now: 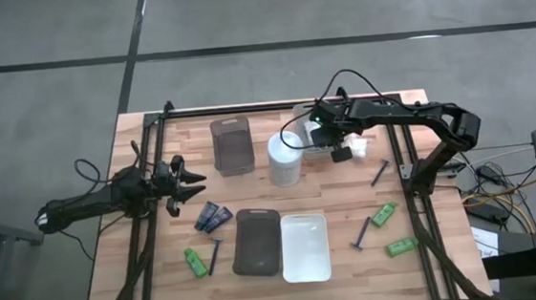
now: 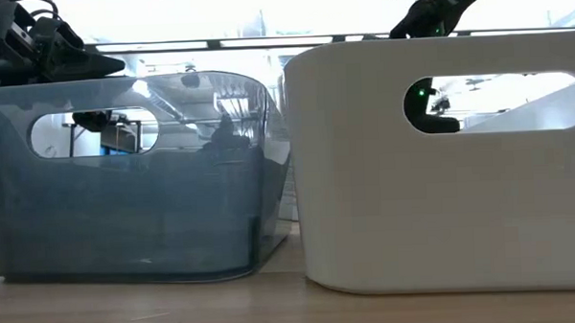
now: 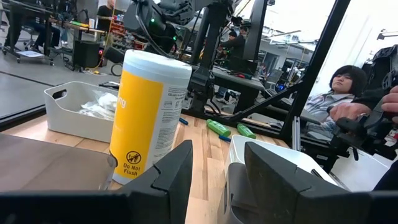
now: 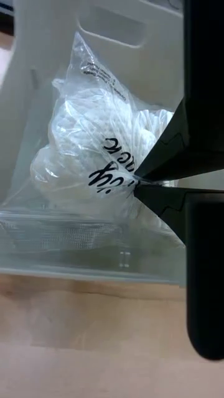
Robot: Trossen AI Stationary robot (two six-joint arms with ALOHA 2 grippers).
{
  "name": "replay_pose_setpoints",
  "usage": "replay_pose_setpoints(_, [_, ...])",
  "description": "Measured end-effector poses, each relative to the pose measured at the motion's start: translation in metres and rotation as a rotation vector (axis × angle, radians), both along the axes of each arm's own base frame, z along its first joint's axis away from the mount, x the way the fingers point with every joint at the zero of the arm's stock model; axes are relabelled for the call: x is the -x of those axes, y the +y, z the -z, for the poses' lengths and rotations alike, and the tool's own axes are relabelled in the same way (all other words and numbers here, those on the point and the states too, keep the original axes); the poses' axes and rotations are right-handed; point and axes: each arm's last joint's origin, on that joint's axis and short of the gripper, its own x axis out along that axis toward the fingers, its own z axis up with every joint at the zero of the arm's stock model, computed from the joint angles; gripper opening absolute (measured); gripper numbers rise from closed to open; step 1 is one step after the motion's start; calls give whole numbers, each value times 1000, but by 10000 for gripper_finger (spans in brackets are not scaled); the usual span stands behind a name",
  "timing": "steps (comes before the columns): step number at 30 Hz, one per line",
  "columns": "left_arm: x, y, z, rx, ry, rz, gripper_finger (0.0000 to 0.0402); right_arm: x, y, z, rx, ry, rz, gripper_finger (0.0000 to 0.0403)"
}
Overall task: Pick & Place Travel size toiletries
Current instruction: Put the white cotton pack into the gray bin
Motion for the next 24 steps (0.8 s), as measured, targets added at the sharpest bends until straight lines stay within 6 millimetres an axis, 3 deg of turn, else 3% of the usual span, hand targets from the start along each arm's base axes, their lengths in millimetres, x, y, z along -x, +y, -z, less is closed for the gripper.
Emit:
replay_pose_setpoints(9, [0, 0, 0, 0, 0, 0, 151, 4, -1, -2, -82, -2, 83, 32])
replay_pose_setpoints(24, [0, 0, 0, 0, 0, 0, 151, 11, 0, -17, -125, 26, 86, 166])
